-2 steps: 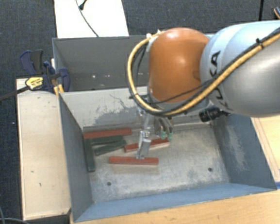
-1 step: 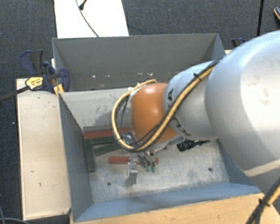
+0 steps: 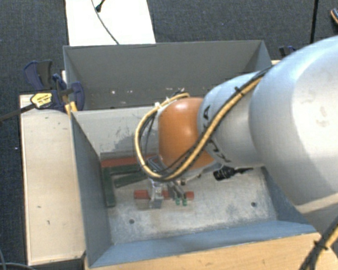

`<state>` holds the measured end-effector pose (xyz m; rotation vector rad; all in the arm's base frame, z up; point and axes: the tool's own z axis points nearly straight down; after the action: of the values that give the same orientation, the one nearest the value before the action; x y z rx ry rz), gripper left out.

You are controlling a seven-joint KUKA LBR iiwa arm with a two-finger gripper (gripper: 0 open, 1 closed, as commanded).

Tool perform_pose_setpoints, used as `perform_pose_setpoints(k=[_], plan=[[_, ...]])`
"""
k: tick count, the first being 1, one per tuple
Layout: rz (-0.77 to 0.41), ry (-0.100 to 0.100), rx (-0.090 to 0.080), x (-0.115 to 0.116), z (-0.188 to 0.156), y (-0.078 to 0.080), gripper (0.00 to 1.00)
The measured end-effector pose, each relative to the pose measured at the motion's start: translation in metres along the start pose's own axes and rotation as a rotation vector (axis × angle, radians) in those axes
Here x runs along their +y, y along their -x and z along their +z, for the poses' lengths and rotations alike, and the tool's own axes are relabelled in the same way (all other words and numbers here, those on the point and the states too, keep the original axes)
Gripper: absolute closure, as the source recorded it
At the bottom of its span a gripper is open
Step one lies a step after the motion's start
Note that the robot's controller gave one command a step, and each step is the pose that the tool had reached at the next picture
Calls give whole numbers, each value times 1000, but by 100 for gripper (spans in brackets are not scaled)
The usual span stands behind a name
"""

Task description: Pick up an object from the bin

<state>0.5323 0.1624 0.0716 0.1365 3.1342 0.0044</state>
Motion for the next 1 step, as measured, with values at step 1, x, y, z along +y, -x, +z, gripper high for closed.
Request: perform_pose_setpoints(k=[1], plan=[[1, -1, 2, -1, 1, -1, 0]])
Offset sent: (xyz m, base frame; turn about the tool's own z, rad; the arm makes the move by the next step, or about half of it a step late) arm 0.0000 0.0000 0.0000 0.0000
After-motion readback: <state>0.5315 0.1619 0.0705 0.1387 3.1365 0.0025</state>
